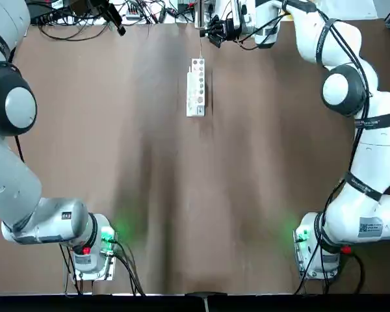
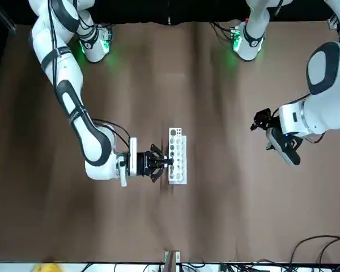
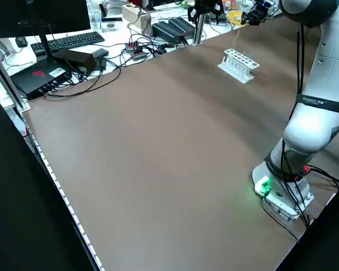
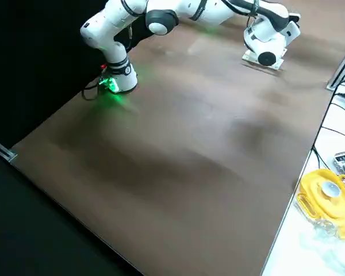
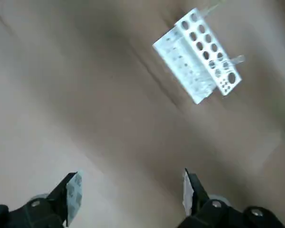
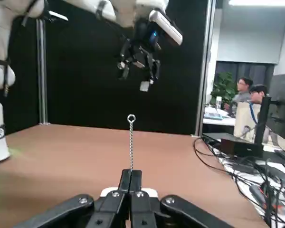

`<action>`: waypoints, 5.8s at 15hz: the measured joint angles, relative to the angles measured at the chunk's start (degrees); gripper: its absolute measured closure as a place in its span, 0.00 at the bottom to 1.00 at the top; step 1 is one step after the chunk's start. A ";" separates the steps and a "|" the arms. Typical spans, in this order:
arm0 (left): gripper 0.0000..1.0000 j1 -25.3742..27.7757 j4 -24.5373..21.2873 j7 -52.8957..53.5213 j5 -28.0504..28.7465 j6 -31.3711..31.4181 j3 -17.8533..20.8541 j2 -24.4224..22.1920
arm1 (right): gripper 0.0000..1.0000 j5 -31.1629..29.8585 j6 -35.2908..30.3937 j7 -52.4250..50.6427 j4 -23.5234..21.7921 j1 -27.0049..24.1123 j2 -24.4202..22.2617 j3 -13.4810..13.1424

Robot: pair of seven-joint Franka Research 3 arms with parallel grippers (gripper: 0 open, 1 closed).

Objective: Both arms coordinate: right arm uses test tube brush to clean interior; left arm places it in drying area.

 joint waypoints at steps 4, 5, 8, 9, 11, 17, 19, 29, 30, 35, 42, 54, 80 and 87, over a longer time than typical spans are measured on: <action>0.01 3.27 -0.07 16.27 -14.69 -0.05 0.03 3.46 | 0.98 0.08 -3.12 0.00 0.08 -1.14 -0.20 0.00; 0.01 3.83 -0.09 20.89 -18.36 -0.05 0.03 5.06 | 0.98 0.13 -3.26 0.00 0.12 -1.24 -0.33 0.02; 0.01 4.47 -0.05 36.45 -27.34 0.00 0.05 10.44 | 0.98 0.19 -3.30 0.00 0.25 -1.26 -0.53 0.28; 0.01 4.44 -0.03 41.12 -29.86 0.01 0.02 12.01 | 0.98 0.20 -3.32 0.00 0.31 -1.25 -0.63 0.41; 0.01 4.32 0.00 50.16 -35.64 0.02 -0.09 15.05 | 0.98 0.22 -3.35 0.08 0.40 -1.24 -0.95 0.60; 0.01 0.76 1.34 80.96 -54.37 5.17 -0.27 26.42 | 0.97 0.38 -3.82 0.28 0.64 -1.95 -1.70 2.99; 0.01 -1.71 3.29 84.94 -59.18 7.69 -0.36 29.72 | 0.97 0.40 -3.88 0.50 0.70 -2.32 -1.75 3.29; 0.01 -11.87 10.16 91.14 -71.71 14.97 -0.28 40.31 | 0.98 -5.78 -3.83 13.58 0.04 -5.61 -5.39 -4.40; 0.01 -12.39 10.51 91.85 -72.20 14.97 -0.28 40.91 | 0.98 -8.69 -3.91 16.74 -0.16 -5.84 -5.39 -5.39; 0.02 -14.88 11.07 92.37 -72.32 14.97 -0.29 42.46 | 0.98 -25.85 -4.44 37.24 -0.28 -7.49 -5.46 -6.47; 0.16 -16.59 11.11 96.39 -74.11 14.96 -0.39 43.25 | 0.98 -42.48 -4.06 55.65 -0.27 -5.94 -5.81 -6.20; 0.24 -17.28 12.84 100.06 -78.18 15.32 -0.21 44.03 | 0.98 -57.38 -0.73 94.27 -0.35 -4.50 -5.89 -6.33; 0.54 -19.24 18.59 100.05 -79.38 16.87 0.14 48.38 | 0.95 -62.52 13.89 142.95 -9.81 0.62 -3.17 -11.34; 0.75 -19.25 18.64 98.64 -79.42 17.17 0.64 48.38 | 0.46 -62.51 14.15 142.99 -9.88 0.61 -3.13 -11.35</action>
